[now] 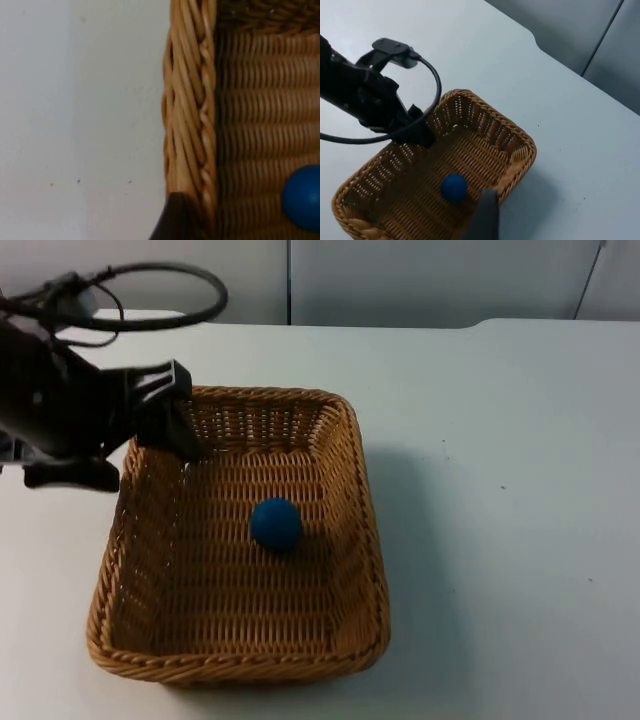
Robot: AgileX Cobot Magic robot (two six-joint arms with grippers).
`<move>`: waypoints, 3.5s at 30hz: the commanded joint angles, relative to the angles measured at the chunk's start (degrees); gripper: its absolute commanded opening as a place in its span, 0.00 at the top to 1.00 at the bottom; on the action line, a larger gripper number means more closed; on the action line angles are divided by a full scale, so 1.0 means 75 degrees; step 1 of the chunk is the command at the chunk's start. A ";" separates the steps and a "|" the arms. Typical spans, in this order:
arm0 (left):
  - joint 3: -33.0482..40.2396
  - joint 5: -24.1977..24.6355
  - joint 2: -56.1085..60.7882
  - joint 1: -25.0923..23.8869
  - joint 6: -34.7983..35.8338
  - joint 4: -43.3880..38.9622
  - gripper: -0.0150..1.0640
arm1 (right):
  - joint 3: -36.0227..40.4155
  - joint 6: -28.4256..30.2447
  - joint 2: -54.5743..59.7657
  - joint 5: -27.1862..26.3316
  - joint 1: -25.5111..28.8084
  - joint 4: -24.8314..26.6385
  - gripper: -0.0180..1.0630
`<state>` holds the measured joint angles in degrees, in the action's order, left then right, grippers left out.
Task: Pick up the basket with the left hand and place the ball into the basket with the right hand.
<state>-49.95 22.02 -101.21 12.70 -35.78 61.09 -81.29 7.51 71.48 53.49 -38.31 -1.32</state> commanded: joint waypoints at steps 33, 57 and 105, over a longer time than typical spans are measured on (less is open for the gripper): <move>0.0508 0.1912 0.6201 -0.0002 0.1254 -0.3877 0.31 | 0.4092 -0.0576 -0.2571 -0.2881 0.0009 -0.0383 0.27; 0.2310 0.2663 1.0029 -0.0002 0.1885 -0.5100 0.31 | 0.6286 -0.0255 -0.4468 -0.3395 0.0009 0.0009 0.27; 0.2352 0.6392 1.3495 -0.0002 0.4456 -0.7872 0.31 | 0.6757 -0.0806 -0.9530 0.1160 -0.0007 0.0176 0.27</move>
<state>-32.55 69.53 -0.31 12.70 -2.76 1.98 -30.37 1.65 0.19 61.25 -38.31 0.00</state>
